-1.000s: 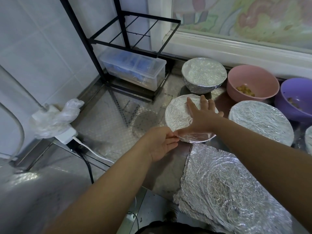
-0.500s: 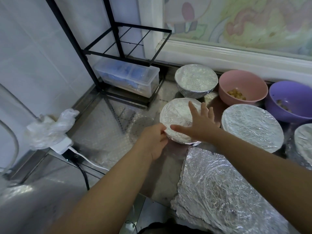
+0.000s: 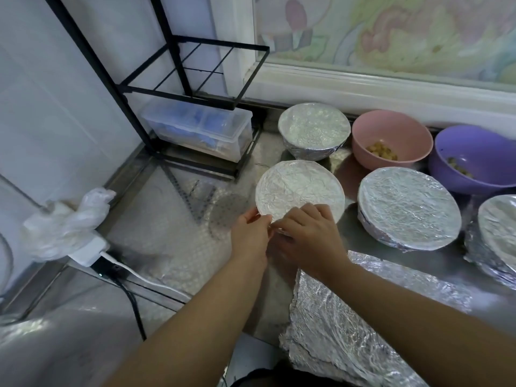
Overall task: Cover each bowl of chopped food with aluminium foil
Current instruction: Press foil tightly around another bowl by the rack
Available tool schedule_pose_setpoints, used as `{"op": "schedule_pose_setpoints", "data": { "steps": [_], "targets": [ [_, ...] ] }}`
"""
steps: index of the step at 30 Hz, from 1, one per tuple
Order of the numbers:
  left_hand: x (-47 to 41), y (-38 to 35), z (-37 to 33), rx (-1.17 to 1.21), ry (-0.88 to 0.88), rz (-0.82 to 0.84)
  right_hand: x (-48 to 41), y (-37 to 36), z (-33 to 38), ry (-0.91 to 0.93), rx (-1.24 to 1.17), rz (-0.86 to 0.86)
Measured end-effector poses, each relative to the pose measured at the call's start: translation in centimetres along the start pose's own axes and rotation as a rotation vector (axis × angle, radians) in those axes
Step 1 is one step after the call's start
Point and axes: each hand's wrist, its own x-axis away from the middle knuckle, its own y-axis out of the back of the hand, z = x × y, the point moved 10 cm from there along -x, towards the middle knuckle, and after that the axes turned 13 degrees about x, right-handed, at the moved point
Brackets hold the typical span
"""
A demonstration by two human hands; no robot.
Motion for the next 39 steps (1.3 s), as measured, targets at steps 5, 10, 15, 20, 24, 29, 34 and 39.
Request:
{"op": "schedule_pose_setpoints", "data": {
  "steps": [5,10,15,20,24,29,34,39],
  "targets": [
    [0.1,-0.1,0.0,0.002,0.013,-0.004,-0.5,-0.5,-0.1,-0.102,0.024,-0.022],
    [-0.1,0.0,0.2,0.015,0.022,-0.016,-0.1,-1.3,-0.9,-0.228,-0.002,0.03],
    [-0.2,0.2,0.3,0.009,0.034,-0.031,0.0,-1.6,-0.8,-0.287,-0.012,0.041],
    [0.1,0.3,0.4,0.025,0.051,-0.042,0.3,-1.4,-1.1,-0.309,-0.028,0.02],
    [0.2,0.0,0.4,0.035,0.053,-0.037,1.0,-1.6,-2.4,-0.399,-0.083,0.064],
    [0.4,-0.1,0.3,0.028,0.058,-0.035,1.1,-2.0,-2.4,-0.437,-0.075,0.104],
    [0.7,0.0,0.1,0.021,0.059,-0.06,0.4,-1.4,-1.3,-0.329,-0.055,0.04],
    [0.2,-0.6,-1.4,0.035,0.028,-0.054,1.5,-0.9,-3.6,-0.097,-0.109,0.093]
  ]
}}
